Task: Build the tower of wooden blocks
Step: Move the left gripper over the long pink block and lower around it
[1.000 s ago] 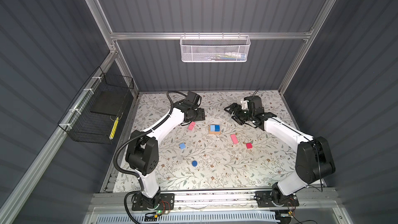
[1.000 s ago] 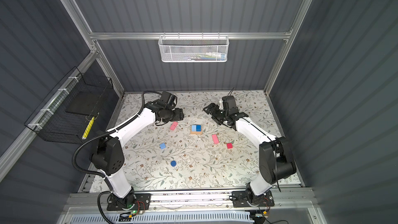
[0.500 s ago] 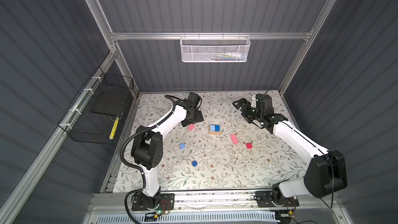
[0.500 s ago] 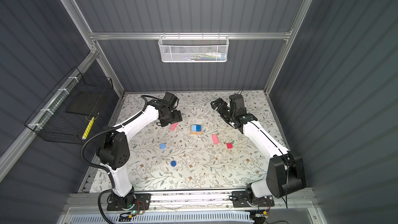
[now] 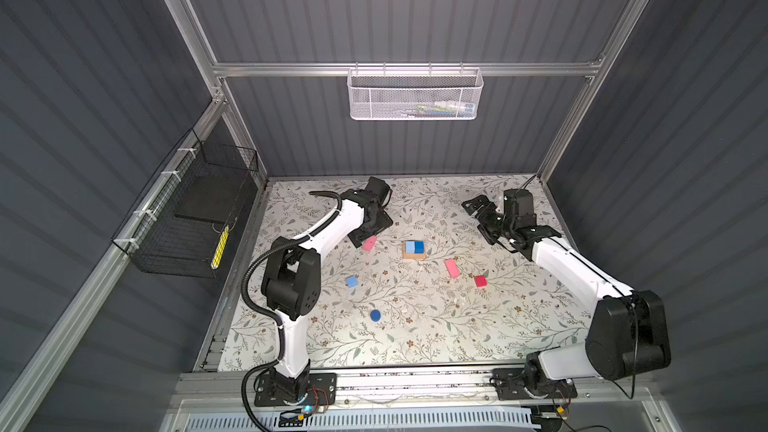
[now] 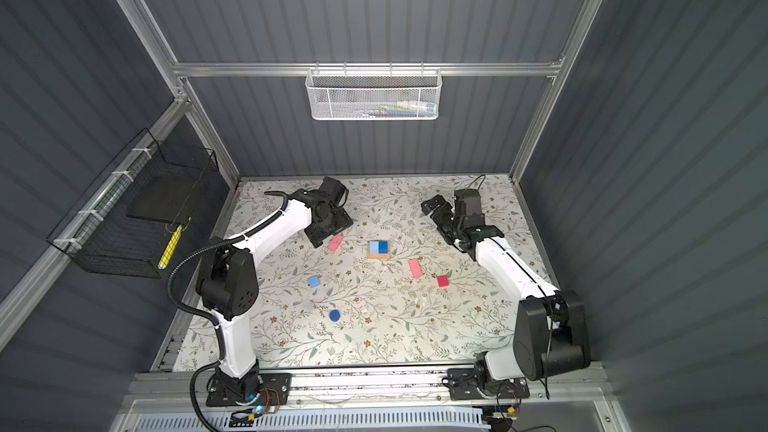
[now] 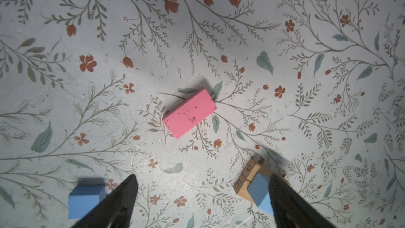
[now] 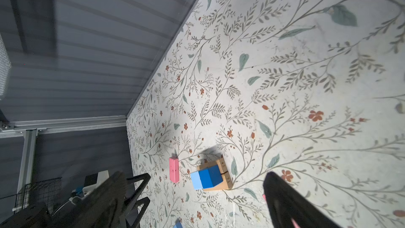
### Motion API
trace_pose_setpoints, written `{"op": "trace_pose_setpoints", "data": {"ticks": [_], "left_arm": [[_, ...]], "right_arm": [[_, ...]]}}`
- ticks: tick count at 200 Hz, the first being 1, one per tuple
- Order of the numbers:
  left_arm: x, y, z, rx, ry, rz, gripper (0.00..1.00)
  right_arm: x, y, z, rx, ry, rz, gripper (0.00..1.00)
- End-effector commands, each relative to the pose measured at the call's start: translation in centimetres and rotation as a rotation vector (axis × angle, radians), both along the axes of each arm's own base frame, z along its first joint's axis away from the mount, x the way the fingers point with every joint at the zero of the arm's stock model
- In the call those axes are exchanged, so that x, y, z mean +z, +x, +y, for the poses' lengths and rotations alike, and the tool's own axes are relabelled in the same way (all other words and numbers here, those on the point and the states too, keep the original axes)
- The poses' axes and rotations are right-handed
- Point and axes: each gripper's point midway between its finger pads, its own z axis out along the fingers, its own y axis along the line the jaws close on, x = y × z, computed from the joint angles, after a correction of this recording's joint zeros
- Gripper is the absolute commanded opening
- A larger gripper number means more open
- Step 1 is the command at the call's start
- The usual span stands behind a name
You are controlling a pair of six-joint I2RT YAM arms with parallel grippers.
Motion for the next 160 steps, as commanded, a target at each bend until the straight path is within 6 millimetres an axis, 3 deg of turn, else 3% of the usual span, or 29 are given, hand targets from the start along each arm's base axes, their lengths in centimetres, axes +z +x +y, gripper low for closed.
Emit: {"op": "trace_pose_setpoints", "data": {"ticks": [1, 28, 105, 160], "left_arm": [[-0.8, 0.1, 1.1, 0.091, 0.044, 0.05, 0.95], [-1.3, 0.5, 1.1, 0.112, 0.06, 0.077, 1.0], [-2.6, 0.4, 1.1, 0.176, 0.053, 0.121, 1.0], [-5.4, 0.1, 1.2, 0.221, 0.061, 0.224, 1.0]], "right_arm": [[1.2, -0.1, -1.4, -0.044, -0.015, -0.011, 0.99], [1.3, 0.1, -2.4, -0.07, -0.024, -0.003, 0.99], [0.7, 1.0, -3.5, -0.093, -0.004, 0.02, 0.99], [0.2, 1.4, -4.0, -0.101, 0.007, 0.034, 0.99]]}}
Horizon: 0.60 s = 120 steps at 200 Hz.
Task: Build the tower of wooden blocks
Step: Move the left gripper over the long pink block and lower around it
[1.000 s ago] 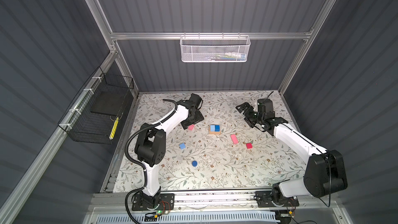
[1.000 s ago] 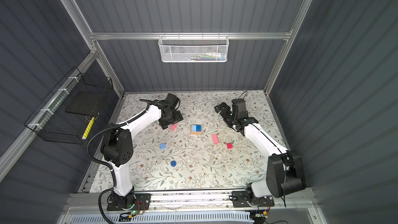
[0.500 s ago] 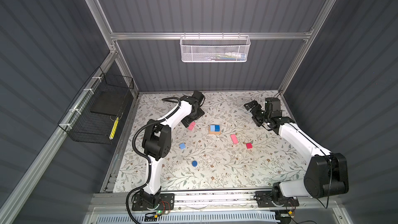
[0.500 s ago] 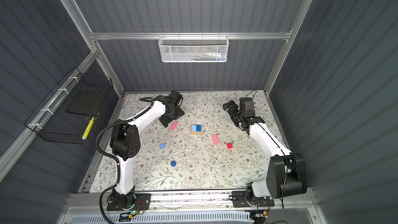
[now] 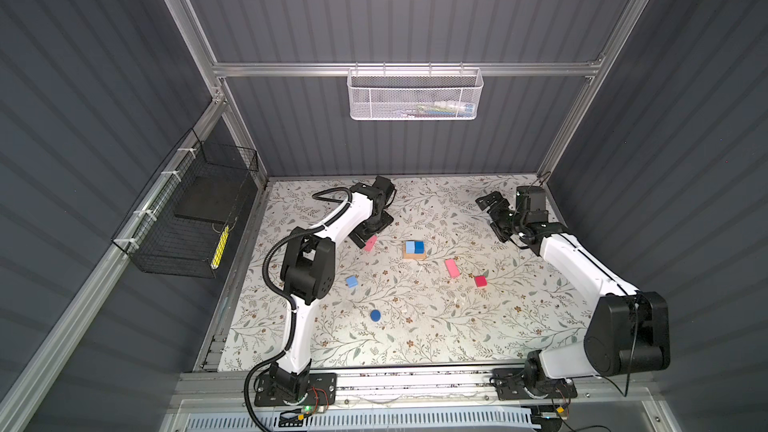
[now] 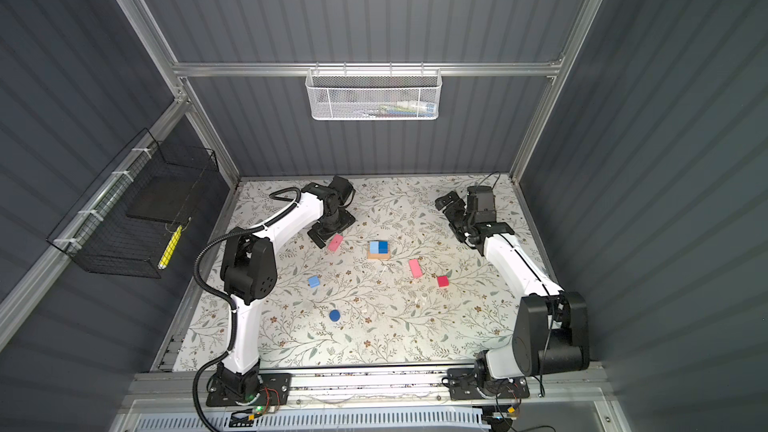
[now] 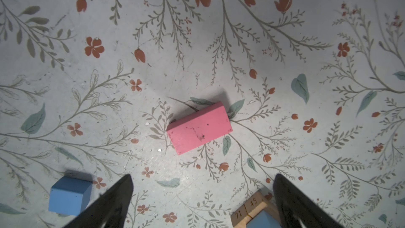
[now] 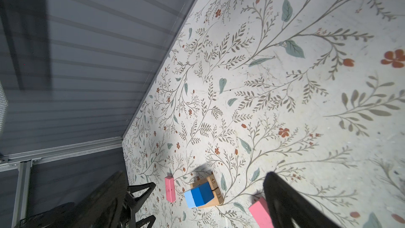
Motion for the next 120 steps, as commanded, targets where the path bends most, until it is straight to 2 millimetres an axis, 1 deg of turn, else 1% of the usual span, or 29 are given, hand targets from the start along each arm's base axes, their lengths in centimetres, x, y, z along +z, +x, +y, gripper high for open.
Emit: {"op": "trace_pose_setpoints", "data": {"ticks": [1, 37, 90, 120], "left_arm": [[-1.7, -0.8, 0.6, 0.05, 0.01, 0.085, 1.0], [-3.3, -0.8, 0.6, 0.102, 0.0, 0.111, 1.0], [-3.8, -0.1, 0.5, 0.165, -0.023, 0.077, 0.99], [-4.3, 0.0, 0.7, 0.201, -0.029, 0.083, 0.94]], "right_arm": [[0.3, 0.5, -0.3, -0.009, 0.014, 0.004, 0.99], [-0.1, 0.5, -0.9, -0.018, 0.02, 0.013, 0.99], [-0.5, 0.5, -1.5, -0.03, 0.025, 0.023, 0.99], [-0.6, 0.6, -1.6, -0.032, 0.032, 0.025, 0.99]]}}
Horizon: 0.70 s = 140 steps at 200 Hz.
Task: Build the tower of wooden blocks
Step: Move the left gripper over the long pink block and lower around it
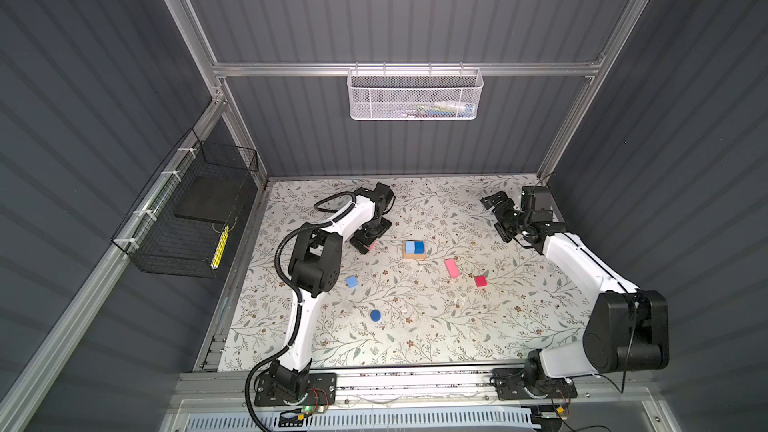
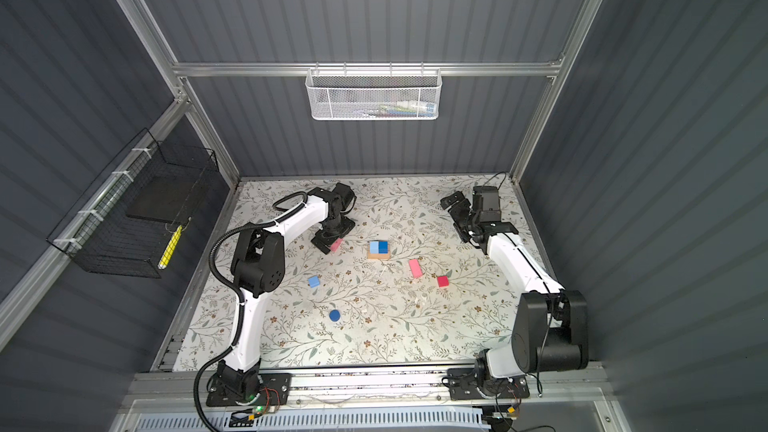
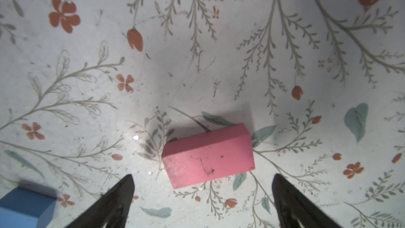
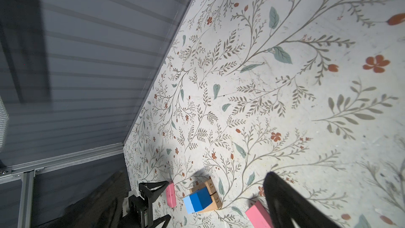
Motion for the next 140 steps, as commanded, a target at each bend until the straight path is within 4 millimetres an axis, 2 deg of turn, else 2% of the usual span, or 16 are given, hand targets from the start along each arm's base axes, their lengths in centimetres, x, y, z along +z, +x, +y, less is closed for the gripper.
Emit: {"op": "trace_pose_setpoints", "data": {"ticks": [1, 26, 32, 140], "left_arm": [[-0.7, -0.2, 0.7, 0.063, -0.001, 0.02, 0.94], [-1.0, -0.5, 1.1, 0.098, 0.0, 0.031, 0.89], [-1.0, 0.2, 0.8, 0.103, -0.017, 0.006, 0.88], [-3.0, 0.3, 0.7, 0.093, -0.035, 0.064, 0.82]], "right_arm": [[-0.2, 0.3, -0.1, 0.0, 0.012, 0.012, 0.99], [-0.4, 0.3, -0.4, -0.006, 0.013, 0.016, 0.99], [-0.5, 0.2, -0.4, -0.009, 0.015, 0.018, 0.99], [-0.6, 0.4, -0.7, -0.02, 0.041, 0.018, 0.99]]}}
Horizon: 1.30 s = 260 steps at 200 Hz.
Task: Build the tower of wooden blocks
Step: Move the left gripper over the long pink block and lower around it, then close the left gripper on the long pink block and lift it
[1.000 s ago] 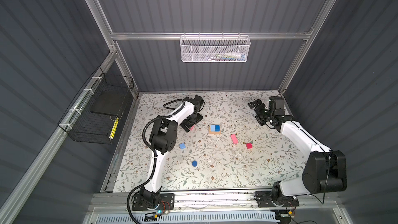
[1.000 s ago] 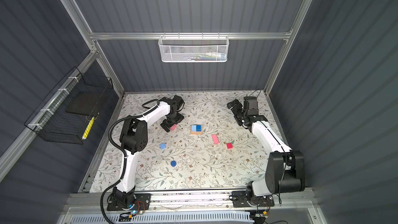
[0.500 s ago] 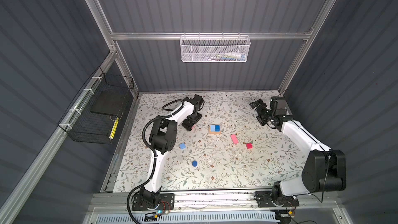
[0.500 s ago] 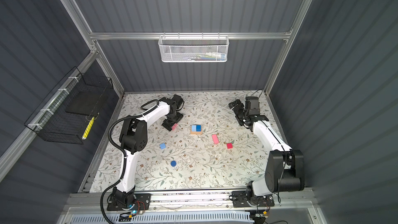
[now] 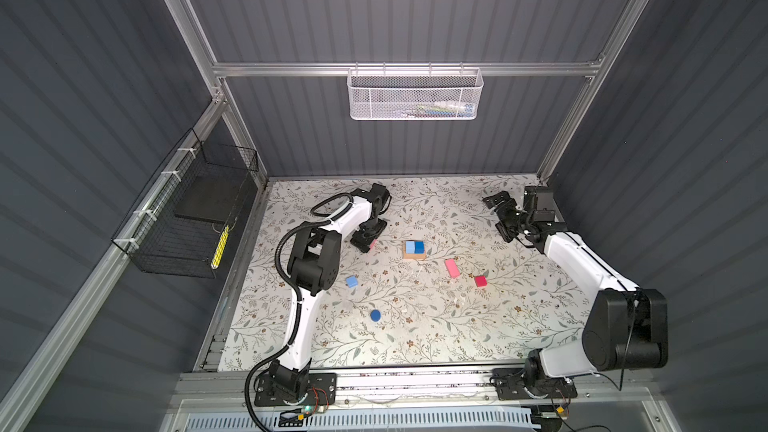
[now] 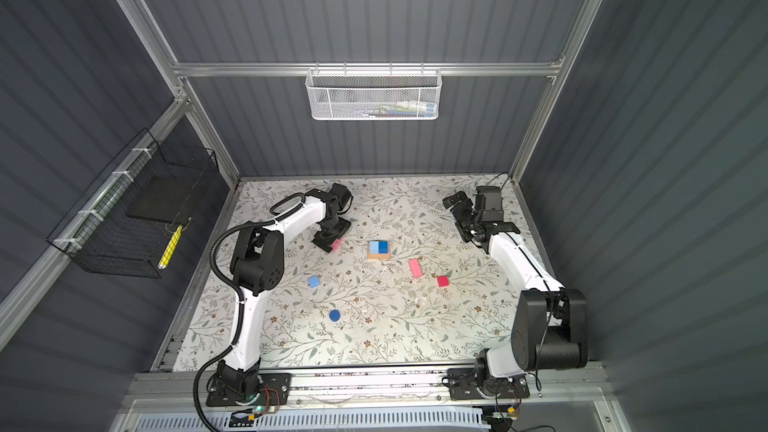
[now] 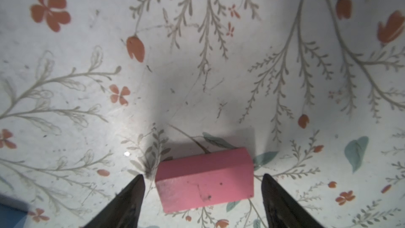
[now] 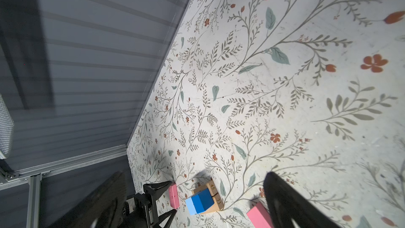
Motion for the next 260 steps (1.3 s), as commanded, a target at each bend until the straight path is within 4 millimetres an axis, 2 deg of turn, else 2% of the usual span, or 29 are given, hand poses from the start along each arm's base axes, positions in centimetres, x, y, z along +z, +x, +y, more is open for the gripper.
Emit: {"op": "trace_pose_setpoints", "data": {"ticks": [1, 43, 104, 158, 178, 187, 226, 260], "left_arm": [[-1.5, -0.3, 0.2, -0.002, -0.001, 0.056, 0.82], [-2.1, -0.8, 0.4, -0.015, 0.008, 0.105, 0.78], [-1.8, -0.8, 0.6, -0.06, 0.012, 0.086, 0.57], [-1.6, -1.2, 0.6, -0.26, 0.025, 0.093, 0.42], [-1.4, -1.4, 0.8, -0.361, 0.037, 0.095, 0.4], [-1.3, -0.6, 0.2, -0.425, 0.025, 0.056, 0.4], [-0.5, -0.4, -1.2, -0.634, -0.03, -0.012, 0.41], [-0.5, -0.4, -1.9, -0.79, -0.047, -0.051, 0.42]], "right_arm": [[-0.4, 0.1, -0.1, -0.004, 0.012, 0.01, 0.99], [-0.3, 0.2, -0.2, -0.005, 0.018, 0.006, 0.99], [-0.2, 0.1, -0.1, -0.002, 0.022, 0.005, 0.99], [0.0, -0.1, 0.2, 0.011, 0.031, -0.002, 0.99], [0.1, -0.2, 0.2, 0.017, 0.032, -0.006, 0.99], [0.3, -0.3, 0.3, 0.019, 0.031, -0.011, 0.99], [0.6, -0.5, 0.5, 0.029, 0.034, -0.031, 0.99], [1.2, -0.6, 0.9, 0.044, 0.04, -0.055, 0.99]]}}
